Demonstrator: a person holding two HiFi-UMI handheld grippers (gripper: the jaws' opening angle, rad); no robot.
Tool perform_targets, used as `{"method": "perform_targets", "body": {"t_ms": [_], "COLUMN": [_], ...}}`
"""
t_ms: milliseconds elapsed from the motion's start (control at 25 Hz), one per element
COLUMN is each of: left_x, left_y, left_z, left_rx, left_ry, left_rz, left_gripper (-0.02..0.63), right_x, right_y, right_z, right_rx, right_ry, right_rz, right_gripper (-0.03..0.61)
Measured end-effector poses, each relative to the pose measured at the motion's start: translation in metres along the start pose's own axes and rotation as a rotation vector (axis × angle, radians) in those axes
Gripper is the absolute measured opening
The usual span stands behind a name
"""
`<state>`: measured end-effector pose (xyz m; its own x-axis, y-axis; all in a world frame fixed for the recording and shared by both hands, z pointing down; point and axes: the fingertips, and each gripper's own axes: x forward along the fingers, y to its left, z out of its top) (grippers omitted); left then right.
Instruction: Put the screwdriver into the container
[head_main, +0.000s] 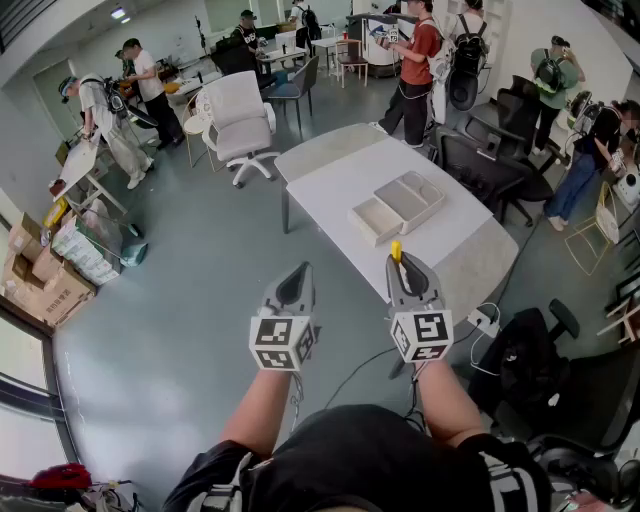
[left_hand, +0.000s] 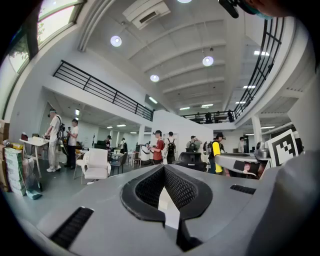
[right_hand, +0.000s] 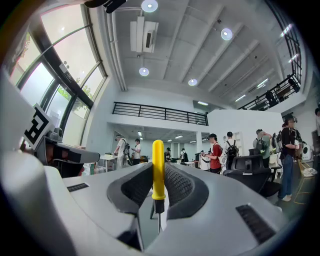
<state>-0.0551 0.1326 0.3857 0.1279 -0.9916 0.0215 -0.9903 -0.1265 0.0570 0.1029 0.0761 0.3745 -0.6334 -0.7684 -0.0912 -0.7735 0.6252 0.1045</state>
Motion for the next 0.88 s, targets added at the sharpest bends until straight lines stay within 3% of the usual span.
{"method": "perform_targets", "body": {"t_ms": [880], "left_x": [0.011], "left_y": [-0.051], "left_z": [-0.017], "left_rx": [0.032], "left_ry": [0.028], "left_rz": [0.045], "left_gripper": [0.008], "right_x": [-0.012], "right_y": [-0.037], "right_z": [-0.010], "right_rx": [0.068], "right_ry": [-0.012], "right_rz": [0.080], "right_gripper": [0.067]}}
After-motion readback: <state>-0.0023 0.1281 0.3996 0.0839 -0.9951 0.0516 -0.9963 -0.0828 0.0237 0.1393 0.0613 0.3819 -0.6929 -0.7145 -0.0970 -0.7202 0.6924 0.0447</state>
